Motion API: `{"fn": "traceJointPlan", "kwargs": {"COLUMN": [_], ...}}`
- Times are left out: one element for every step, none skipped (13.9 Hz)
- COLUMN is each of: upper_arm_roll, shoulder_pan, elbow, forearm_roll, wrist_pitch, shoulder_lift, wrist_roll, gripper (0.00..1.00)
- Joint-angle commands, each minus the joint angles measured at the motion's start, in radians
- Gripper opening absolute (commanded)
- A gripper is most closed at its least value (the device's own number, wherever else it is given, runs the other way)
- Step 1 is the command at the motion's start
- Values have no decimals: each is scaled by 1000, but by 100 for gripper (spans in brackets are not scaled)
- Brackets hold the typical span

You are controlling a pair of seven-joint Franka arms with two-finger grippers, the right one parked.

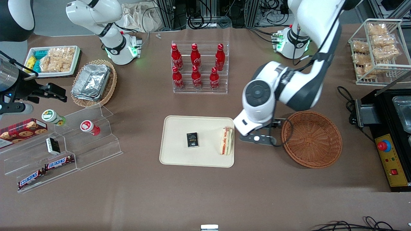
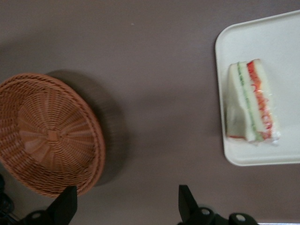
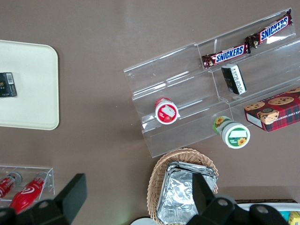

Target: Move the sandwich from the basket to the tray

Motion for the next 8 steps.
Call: {"fn": "traceJointPlan", "kwargs": {"upper_arm_roll": [120, 152, 180, 208, 232, 258, 280, 300], "shoulder_pan": [-3, -3, -3, -3, -3, -3, -3, -5], "elbow": [-51, -51, -50, -41, -31, -28, -25, -25], "forearm_roll": [-106, -121, -123, -125, -125, -125, -125, -125], "wrist_pitch": [-44, -61, -81, -107, -133, -153, -170, -192], "shoulder_lift": [-100, -123, -138, -154, -169, -183, -201, -217], "wrist_roll": [144, 175, 195, 214, 230, 244, 278, 307], "gripper": [99, 99, 99, 99, 99, 99, 99, 99]}}
